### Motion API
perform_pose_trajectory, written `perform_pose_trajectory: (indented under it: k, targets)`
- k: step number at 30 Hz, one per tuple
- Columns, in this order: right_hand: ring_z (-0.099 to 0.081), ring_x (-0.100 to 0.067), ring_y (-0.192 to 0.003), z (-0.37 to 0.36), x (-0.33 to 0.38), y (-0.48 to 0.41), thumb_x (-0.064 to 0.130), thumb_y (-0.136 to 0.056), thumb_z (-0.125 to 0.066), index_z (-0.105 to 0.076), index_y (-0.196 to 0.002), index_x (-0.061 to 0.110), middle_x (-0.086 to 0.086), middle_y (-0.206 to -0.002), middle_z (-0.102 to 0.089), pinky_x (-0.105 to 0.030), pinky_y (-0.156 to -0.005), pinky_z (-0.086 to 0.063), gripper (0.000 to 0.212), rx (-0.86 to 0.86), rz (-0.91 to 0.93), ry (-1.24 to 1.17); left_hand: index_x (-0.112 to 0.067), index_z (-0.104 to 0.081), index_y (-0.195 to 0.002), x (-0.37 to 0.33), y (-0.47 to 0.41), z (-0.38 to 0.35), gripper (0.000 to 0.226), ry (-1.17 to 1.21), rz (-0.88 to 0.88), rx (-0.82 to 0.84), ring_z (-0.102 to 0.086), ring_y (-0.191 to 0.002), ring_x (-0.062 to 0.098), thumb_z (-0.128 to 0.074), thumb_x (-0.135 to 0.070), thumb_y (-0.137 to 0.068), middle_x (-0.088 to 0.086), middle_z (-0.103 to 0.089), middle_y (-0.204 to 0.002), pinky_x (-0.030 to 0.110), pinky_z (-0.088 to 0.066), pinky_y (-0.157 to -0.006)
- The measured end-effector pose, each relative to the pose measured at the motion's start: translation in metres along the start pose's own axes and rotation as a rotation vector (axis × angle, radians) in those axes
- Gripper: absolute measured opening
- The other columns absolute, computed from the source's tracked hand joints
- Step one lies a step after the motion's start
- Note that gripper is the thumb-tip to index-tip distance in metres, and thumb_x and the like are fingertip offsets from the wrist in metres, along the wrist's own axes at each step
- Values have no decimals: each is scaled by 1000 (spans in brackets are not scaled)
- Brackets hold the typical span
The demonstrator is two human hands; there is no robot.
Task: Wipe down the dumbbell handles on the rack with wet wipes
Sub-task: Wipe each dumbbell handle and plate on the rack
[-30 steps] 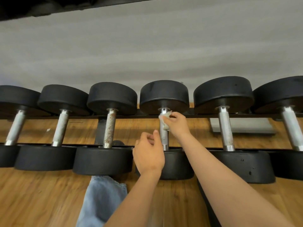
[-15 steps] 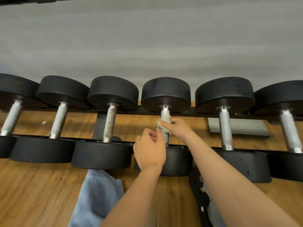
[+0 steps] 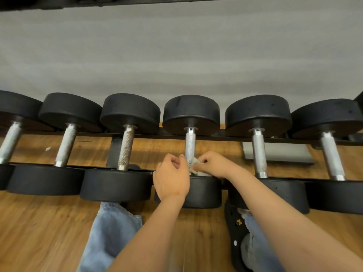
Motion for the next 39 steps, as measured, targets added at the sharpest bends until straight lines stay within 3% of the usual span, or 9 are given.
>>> perform_pose_trajectory:
  k: [4,7,12,14,17,19,22,32,39]
  targets:
    - [-49,-9,-62,7,13,25,28,-93,-61,-64,-74,14,1,-67,-55,-25,-59,-39,24,-235,79,64,-25,-52,-75,0,1,0,28,10,8,0,-58,-78,17,-50,-42,-97,-5,-60,-72,37,-49,-75]
    - [-58,-12,-87,14,6,63,25,-97,-56,-61,-103,17,5,-91,-60,-22,-69,-42,11,-478,70,-6,-22,-54,-78,-1,4,1,27,23,12,37,-57,-73,11,-51,-41,-97,-5,-61,-74,24,-38,-59]
    - [-64,-18,-88,-4,-4,112,16,-96,-58,-43,-114,21,-3,-98,-64,-28,-70,-53,24,-738,43,-200,-18,-59,-85,5,1,-1,24,65,-15,148,-60,-76,11,-52,-38,-98,-2,-67,-80,21,-36,-60]
    - [-62,-13,-102,-18,5,119,8,-96,-55,-46,-134,25,1,-113,-65,-31,-87,-53,42,-815,110,-145,-20,-59,-87,8,3,-2,20,29,-100,215,-60,-78,12,-51,-35,-98,-3,-66,-82,23,-40,-64]
    - [-29,-3,-141,-56,13,120,1,-97,-47,-37,-148,21,9,-150,-37,-29,-118,-27,55,-800,253,-7,-24,-58,-86,11,5,-1,17,-1,-176,209,-58,-80,10,-48,-29,-99,-7,-63,-83,26,-45,-69]
    - [-6,-3,-149,-90,10,123,15,-103,-35,-17,-152,25,11,-160,-14,-27,-123,-8,54,-771,244,89,-22,-58,-85,13,5,0,18,8,-167,178,-58,-79,8,-48,-25,-100,-7,-62,-83,22,-42,-67]
    - [1,-5,-150,-110,9,124,35,-106,-11,-7,-154,23,7,-163,-5,-27,-121,4,50,-809,221,95,-20,-59,-85,12,5,1,17,24,-181,163,-59,-77,6,-48,-23,-99,-7,-62,-82,20,-41,-66]
    - [5,4,-147,-105,-13,115,41,-103,-12,3,-149,41,29,-156,7,-33,-123,2,48,-833,117,-293,-18,-59,-85,10,6,3,16,40,-183,142,-56,-77,6,-51,-23,-99,-7,-61,-81,19,-38,-64]
    - [-3,3,-147,-97,-24,112,33,-106,-24,-7,-143,50,27,-158,-8,-37,-124,-8,44,-864,70,-524,-19,-57,-84,9,6,2,19,51,-177,151,-55,-72,7,-51,-28,-99,-6,-60,-78,21,-37,-62]
Point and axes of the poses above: each hand's wrist, its own y-axis away from the middle knuckle, its own z-axis out of the back of the hand, x = y × z, the point moved 7 cm from there along -y, towards the middle knuckle
